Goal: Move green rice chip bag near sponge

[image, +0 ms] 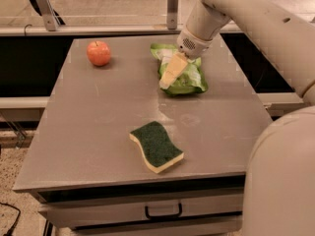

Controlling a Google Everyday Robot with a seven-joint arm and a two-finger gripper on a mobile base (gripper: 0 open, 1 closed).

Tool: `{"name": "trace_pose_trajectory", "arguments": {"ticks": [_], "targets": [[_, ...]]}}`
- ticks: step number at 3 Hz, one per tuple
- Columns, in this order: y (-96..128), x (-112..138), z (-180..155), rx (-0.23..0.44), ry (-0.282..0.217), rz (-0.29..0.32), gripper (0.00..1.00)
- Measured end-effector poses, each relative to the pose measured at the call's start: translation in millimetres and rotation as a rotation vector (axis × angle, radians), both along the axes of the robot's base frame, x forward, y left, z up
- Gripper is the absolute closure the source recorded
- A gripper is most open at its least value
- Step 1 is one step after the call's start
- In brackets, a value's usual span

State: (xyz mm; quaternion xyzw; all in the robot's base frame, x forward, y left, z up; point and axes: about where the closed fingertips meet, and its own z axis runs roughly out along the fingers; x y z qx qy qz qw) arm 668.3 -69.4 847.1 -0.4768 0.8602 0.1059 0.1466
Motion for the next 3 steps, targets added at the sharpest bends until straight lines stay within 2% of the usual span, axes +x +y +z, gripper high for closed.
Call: {"name": "trace_pose_trajectory", "arguments": {"ticks": [1,2,3], "targets": [[0.0,0.0,3.1,0.000,0.000,0.000,0.79],[0.0,0.0,3.1,0.000,0.000,0.000,1.00],[0.1,-0.1,3.2,0.000,0.000,0.000,1.00]]}}
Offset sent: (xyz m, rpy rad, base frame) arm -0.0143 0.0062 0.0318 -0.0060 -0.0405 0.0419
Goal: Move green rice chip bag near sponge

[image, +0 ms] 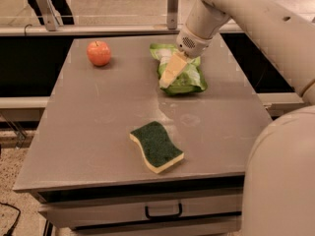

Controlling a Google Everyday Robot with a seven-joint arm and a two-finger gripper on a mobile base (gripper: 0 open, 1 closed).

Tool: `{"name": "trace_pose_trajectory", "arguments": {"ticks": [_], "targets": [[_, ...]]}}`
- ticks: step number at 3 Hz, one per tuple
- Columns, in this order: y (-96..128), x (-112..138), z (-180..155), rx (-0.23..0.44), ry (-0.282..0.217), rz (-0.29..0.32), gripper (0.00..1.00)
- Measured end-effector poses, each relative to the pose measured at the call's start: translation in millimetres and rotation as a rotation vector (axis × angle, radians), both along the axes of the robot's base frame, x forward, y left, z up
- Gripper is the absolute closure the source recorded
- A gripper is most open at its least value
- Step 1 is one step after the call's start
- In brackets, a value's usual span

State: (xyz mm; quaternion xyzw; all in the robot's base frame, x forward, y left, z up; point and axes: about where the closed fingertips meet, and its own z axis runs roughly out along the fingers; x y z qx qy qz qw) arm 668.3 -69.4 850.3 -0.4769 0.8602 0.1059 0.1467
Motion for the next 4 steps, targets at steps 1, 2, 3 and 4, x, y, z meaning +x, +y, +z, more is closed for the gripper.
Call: {"name": "trace_pose_trajectory", "arguments": {"ticks": [1,2,3,4], "targets": [[0.0,0.0,0.1,0.000,0.000,0.000,1.00],[0.1,-0.1,1.8,0.000,0.000,0.000,1.00],[0.4,-1.3,4.8,0.002,-0.006,0.003,1.00],[7.0,-26.6,66.6,0.047,-0.125,0.065,0.97]]}}
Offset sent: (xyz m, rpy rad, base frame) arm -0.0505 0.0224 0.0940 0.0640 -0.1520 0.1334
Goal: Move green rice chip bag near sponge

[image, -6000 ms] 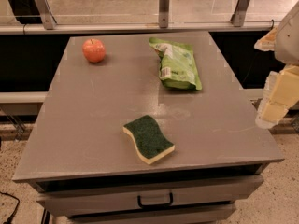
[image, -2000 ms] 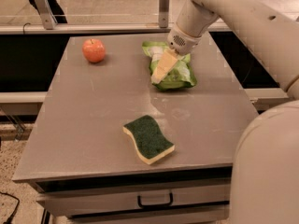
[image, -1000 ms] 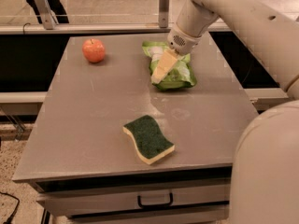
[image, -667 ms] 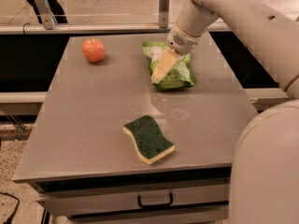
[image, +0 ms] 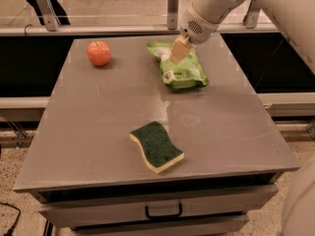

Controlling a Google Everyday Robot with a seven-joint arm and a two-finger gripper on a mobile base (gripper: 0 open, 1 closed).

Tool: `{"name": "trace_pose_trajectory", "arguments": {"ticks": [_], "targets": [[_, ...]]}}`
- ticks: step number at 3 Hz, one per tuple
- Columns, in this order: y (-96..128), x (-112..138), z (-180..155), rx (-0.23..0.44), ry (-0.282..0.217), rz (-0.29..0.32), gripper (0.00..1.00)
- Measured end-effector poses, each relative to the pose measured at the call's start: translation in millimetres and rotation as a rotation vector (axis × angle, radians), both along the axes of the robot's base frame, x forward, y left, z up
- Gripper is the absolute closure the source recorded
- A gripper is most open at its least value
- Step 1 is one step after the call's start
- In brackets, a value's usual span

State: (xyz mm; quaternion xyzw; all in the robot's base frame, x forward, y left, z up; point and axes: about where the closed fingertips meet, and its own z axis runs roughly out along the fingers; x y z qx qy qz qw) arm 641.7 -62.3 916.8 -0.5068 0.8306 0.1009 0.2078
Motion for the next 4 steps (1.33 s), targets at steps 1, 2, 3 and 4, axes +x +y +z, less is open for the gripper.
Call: {"name": "trace_pose_trajectory", "arguments": {"ticks": [1,2,3,4], "targets": [[2.9,-12.5,29.2,0.019,-0.059,0.028,0.74],[6.1,-20.1,40.4,0.035,-0.085,0.041,0.43],[7.4,-19.2,38.2,0.034,-0.082,0.043,0.20],[9.4,-18.9,36.6,0.034,-0.080,0.046,0.00]]}}
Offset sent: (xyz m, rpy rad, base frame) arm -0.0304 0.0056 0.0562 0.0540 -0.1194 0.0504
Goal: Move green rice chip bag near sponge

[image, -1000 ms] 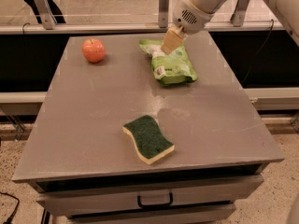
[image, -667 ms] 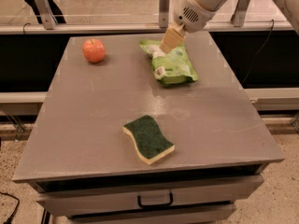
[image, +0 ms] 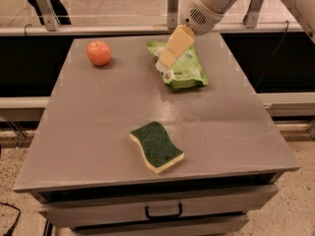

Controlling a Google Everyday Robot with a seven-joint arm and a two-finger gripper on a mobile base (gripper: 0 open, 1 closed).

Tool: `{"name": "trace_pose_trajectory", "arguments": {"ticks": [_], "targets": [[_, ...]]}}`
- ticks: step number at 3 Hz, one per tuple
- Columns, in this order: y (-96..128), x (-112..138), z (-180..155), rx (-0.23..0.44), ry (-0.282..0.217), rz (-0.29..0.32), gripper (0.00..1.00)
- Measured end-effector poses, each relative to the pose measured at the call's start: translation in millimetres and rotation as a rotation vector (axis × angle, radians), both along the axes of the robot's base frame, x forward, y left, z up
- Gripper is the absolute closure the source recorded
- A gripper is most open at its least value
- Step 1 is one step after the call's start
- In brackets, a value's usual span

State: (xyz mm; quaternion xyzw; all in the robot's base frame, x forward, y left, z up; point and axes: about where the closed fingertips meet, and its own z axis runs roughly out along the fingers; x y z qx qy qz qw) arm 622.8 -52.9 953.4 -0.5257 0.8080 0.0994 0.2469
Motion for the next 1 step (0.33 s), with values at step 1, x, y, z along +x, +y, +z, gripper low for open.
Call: {"name": "trace_pose_trajectory", "arguments": {"ticks": [1], "targets": [[0.1,0.0,-0.1,0.000,0.000,0.000,0.00]]}}
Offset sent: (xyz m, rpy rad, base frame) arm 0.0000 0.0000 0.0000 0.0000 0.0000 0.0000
